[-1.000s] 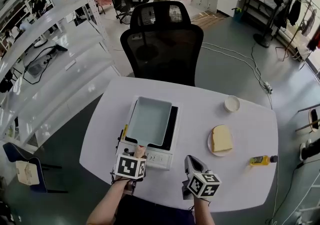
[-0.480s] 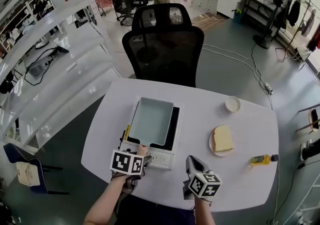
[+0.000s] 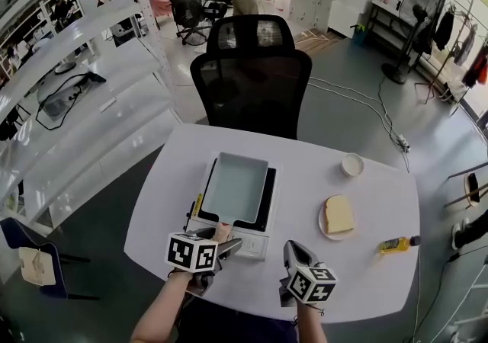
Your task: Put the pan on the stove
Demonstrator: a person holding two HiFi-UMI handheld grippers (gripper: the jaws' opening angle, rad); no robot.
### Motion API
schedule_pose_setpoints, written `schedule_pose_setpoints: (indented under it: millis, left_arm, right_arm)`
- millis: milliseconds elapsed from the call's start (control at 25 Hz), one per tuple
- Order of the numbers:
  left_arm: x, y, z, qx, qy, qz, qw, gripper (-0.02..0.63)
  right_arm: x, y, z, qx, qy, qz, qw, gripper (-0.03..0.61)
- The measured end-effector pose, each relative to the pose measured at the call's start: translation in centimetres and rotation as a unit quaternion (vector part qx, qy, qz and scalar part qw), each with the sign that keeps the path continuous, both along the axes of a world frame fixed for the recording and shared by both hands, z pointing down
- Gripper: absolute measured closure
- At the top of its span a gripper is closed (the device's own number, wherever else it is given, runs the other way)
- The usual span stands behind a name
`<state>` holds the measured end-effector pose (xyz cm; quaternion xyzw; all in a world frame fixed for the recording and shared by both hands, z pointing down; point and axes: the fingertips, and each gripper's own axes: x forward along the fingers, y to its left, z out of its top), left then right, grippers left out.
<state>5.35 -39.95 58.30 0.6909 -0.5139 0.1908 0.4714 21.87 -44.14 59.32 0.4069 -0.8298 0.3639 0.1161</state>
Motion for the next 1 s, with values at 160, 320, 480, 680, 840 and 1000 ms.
schedule_pose_setpoints:
  millis: [160, 320, 480, 680, 840, 1000]
  left_arm:
    - [-0.5, -0.2, -2.0, 0.05, 0.056, -0.022, 0.9969, 0.258]
    - [-1.6, -0.1, -3.1, 0.088, 0.07, -0.022, 0.9934, 0.259]
    - [-2.7, -0.9, -4.1, 0.129, 0.099, -0.03, 0.9862, 0.259]
    - [-3.4, -2.1, -6.0, 0.186, 0.127, -0.021, 0.9742, 0.259]
    - [-4.6, -2.4, -8.9, 0.245, 0.084, -0.009, 0.9658, 0.259]
    - [-5.5, -1.5, -12.9, 0.321, 0.051, 0.017, 0.9455, 0.261]
  right_arm:
    - [-0.1, -0.2, -1.5, 0.015, 0.007, 0.0, 1.0, 0.576]
    - [-0.3, -0.5, -3.0, 0.031, 0.023, -0.001, 0.999, 0.577]
    - [-1.3, -0.1, -4.3, 0.043, 0.044, -0.017, 0.998, 0.577]
    - [-2.4, 0.0, -6.4, 0.056, 0.043, -0.024, 0.997, 0.576]
    - [-3.4, 0.1, -8.9, 0.069, 0.013, -0.017, 0.997, 0.575]
    - [-4.7, 0.6, -12.4, 0.104, -0.028, -0.016, 0.994, 0.576]
